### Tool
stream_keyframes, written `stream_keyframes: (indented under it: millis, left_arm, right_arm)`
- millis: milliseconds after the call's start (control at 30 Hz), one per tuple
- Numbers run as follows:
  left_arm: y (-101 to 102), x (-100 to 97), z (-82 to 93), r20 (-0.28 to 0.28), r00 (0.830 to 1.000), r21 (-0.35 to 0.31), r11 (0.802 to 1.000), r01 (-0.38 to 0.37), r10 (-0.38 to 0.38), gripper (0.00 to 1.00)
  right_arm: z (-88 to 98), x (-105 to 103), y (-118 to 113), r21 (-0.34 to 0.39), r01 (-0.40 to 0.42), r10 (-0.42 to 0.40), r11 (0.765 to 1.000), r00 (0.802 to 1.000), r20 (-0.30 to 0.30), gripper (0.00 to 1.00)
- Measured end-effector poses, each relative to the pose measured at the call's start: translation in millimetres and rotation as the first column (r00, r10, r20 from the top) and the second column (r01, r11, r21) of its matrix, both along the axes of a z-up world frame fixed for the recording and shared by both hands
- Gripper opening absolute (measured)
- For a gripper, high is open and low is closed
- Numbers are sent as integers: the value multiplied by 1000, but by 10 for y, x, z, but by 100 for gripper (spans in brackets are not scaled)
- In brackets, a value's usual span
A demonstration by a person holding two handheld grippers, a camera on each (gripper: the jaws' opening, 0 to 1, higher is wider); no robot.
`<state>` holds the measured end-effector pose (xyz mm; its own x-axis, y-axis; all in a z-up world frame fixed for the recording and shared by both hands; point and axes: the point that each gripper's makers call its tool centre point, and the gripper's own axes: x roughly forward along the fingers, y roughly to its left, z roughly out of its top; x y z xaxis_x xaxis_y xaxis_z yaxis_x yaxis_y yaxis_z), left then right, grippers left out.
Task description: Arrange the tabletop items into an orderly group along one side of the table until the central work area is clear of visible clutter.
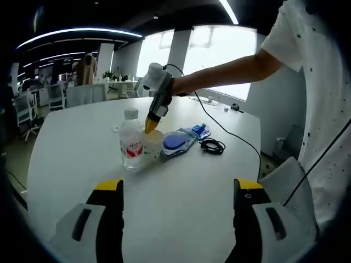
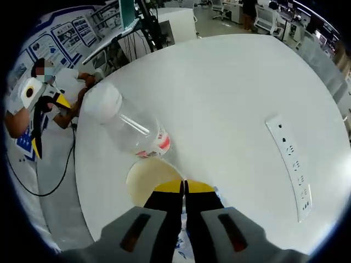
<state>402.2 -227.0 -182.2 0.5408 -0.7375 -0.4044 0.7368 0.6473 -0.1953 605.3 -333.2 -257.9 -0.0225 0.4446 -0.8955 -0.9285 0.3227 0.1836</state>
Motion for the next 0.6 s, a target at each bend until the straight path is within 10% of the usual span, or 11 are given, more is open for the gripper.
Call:
stream_keyframes:
  millis: [600]
  left_arm:
    - [-40,23,-57,-15,1000,-7,1000,2,-2,84]
  right_arm:
    - [-82,5,-29,6,-11,11,1000,1000,-11,0]
